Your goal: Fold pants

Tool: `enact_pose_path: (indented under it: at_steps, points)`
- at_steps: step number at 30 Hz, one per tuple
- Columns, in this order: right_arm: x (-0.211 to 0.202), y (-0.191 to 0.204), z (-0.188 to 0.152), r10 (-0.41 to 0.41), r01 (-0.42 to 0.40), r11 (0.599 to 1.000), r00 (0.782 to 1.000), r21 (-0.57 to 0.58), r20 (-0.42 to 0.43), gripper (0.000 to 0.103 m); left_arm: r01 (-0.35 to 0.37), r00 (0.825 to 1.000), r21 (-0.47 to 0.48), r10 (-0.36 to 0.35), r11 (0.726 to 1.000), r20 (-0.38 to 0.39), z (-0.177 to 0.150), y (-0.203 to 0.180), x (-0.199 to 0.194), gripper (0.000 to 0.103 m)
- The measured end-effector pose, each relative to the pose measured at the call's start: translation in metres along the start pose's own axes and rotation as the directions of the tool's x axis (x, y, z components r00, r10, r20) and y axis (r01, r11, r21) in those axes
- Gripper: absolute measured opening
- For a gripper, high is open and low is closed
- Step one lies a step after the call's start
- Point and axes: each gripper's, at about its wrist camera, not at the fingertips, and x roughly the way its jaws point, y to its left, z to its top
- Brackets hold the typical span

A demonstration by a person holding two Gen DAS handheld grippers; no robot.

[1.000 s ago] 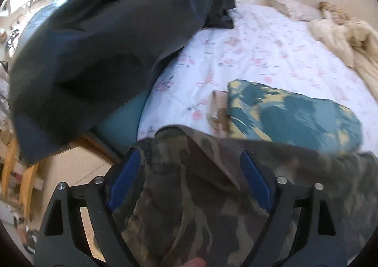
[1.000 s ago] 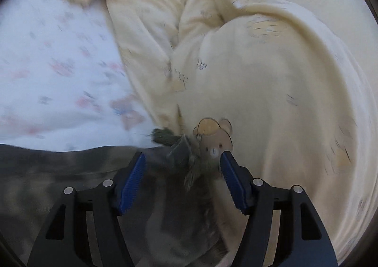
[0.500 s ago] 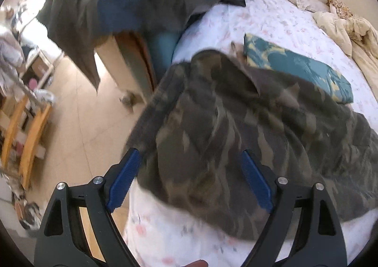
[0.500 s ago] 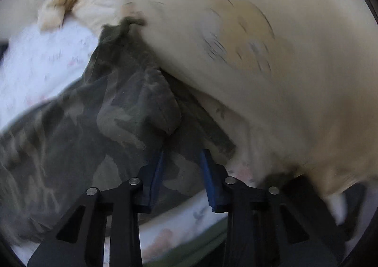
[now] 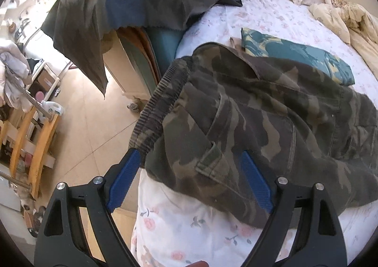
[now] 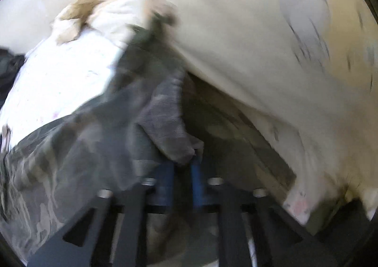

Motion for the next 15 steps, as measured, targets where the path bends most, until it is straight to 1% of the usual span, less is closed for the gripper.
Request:
enact_pose_path:
  at_steps: [1,2,3,5,6,8,9,10,11,12,13,14,15]
  points:
    - [-0.004,0.004,0.001,0.018,-0.018,1.000,1.000,0.001,0.016,0.005,0.004,1.000,-0.003,-0.004,1.000,0.003,0.001,0.001,0.001,0.085]
    - [-0.013,0.011,0.004,0.053,-0.053,0.999,0.998,0.008,0.032,0.005,0.009,1.000,-0.003,-0.009,1.000,0.003,0.001,0.001,0.001,0.085]
    - [-0.022,0.018,0.006,0.066,-0.066,0.998,0.997,-0.002,0.050,0.005,0.015,1.000,-0.001,-0.015,1.000,0.004,0.002,0.001,0.001,0.085]
    - [-0.039,0.034,0.011,0.112,-0.111,0.993,0.991,-0.030,0.073,0.005,0.023,1.000,0.006,-0.023,1.000,0.003,0.002,-0.002,0.003,0.085]
    - [-0.048,0.046,0.013,0.128,-0.123,0.990,0.988,-0.062,0.083,0.005,0.026,1.000,0.009,-0.026,1.000,0.002,0.002,-0.003,0.004,0.085]
    - [-0.055,0.077,0.015,0.195,-0.187,0.973,0.980,-0.135,0.048,0.006,0.037,0.999,0.018,-0.037,0.999,-0.006,0.001,-0.008,0.005,0.085]
    - [-0.049,0.095,0.014,0.252,-0.251,0.954,0.968,-0.163,-0.016,0.012,0.041,0.999,0.024,-0.041,0.999,-0.012,0.001,-0.010,0.006,0.085]
    - [-0.040,0.108,0.013,0.294,-0.304,0.935,0.952,-0.181,-0.081,0.013,0.046,0.999,0.028,-0.046,0.999,-0.016,0.002,-0.012,0.005,0.085]
    - [-0.031,0.118,0.011,0.316,-0.339,0.919,0.939,-0.204,-0.136,0.017,0.053,0.998,0.026,-0.052,0.998,-0.018,0.002,-0.013,0.004,0.085]
    - [-0.027,0.125,0.006,0.320,-0.353,0.908,0.932,-0.225,-0.171,0.025,0.063,0.998,0.021,-0.062,0.998,-0.017,0.003,-0.012,0.003,0.085]
    - [-0.024,0.128,0.004,0.328,-0.367,0.902,0.925,-0.226,-0.193,0.025,0.077,0.997,0.014,-0.077,0.997,-0.013,0.003,-0.011,0.000,0.085]
    - [-0.027,0.125,0.004,0.343,-0.376,0.901,0.922,-0.215,-0.178,0.026,0.084,0.996,0.009,-0.083,0.996,-0.008,0.004,-0.010,-0.002,0.085]
    - [-0.034,0.118,0.005,0.370,-0.392,0.899,0.918,-0.193,-0.141,0.026,0.087,0.996,0.007,-0.087,0.996,-0.004,0.004,-0.009,-0.003,0.085]
